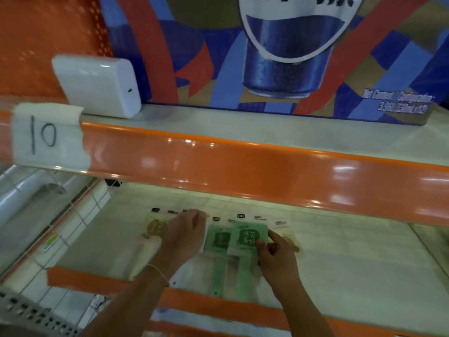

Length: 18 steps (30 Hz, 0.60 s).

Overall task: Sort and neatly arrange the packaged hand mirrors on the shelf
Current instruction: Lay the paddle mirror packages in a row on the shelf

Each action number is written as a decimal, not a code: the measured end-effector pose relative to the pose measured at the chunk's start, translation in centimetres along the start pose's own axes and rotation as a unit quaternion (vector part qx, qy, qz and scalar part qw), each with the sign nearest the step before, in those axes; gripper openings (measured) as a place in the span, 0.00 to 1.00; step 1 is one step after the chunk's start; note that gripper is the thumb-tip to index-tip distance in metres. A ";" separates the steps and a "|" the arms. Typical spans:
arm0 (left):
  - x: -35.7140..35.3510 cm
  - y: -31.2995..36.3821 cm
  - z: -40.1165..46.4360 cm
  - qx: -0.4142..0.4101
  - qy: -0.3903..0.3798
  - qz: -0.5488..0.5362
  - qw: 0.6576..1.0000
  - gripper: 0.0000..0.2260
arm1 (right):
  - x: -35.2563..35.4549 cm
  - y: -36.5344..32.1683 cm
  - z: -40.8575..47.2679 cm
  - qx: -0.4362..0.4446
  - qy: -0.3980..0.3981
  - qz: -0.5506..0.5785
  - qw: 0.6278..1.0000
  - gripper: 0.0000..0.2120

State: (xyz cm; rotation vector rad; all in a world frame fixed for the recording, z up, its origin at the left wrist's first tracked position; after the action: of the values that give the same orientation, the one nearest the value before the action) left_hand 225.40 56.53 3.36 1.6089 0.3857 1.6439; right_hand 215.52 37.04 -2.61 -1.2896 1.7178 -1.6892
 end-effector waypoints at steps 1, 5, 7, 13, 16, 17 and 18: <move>1.5 -1.3 0.2 -0.001 0.035 0.021 0.999 0.16 | -0.9 0.0 0.4 0.003 0.004 -0.029 1.000 0.09; 6.4 -7.2 0.2 0.016 0.119 0.033 0.992 0.11 | -3.9 -0.4 1.2 0.025 0.024 -0.109 0.993 0.08; 7.6 -10.8 0.4 0.031 0.121 0.039 0.991 0.08 | -4.7 -0.7 1.1 0.036 0.052 -0.163 0.985 0.05; 7.1 -17.8 0.5 0.024 0.041 0.124 0.991 0.15 | -6.2 0.9 1.3 0.052 0.113 -0.288 0.950 0.09; 6.8 -17.7 0.3 -0.020 0.042 0.134 0.990 0.17 | -6.3 0.9 0.7 0.075 0.132 -0.290 0.945 0.07; 6.6 -17.5 0.3 -0.043 0.042 0.143 0.988 0.19 | -6.4 0.8 0.5 0.082 0.133 -0.291 0.944 0.07; 6.5 -17.6 0.3 -0.065 0.040 0.157 0.985 0.19 | -6.6 0.8 0.3 0.085 0.133 -0.297 0.942 0.07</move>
State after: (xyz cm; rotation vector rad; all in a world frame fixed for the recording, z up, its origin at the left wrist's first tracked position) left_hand 232.00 72.33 -4.28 1.5672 0.0622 1.9312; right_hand 218.69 42.09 -5.48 -1.6683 1.3407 -2.3849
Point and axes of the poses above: each hand's wrist, its own z-axis towards the middle knuckle, its own x-axis out of the back of the hand, y = z × x, the point moved 3 cm from there along z, towards the middle knuckle, and after that the axes turned 5 degrees about -x, right-handed, at the moved point
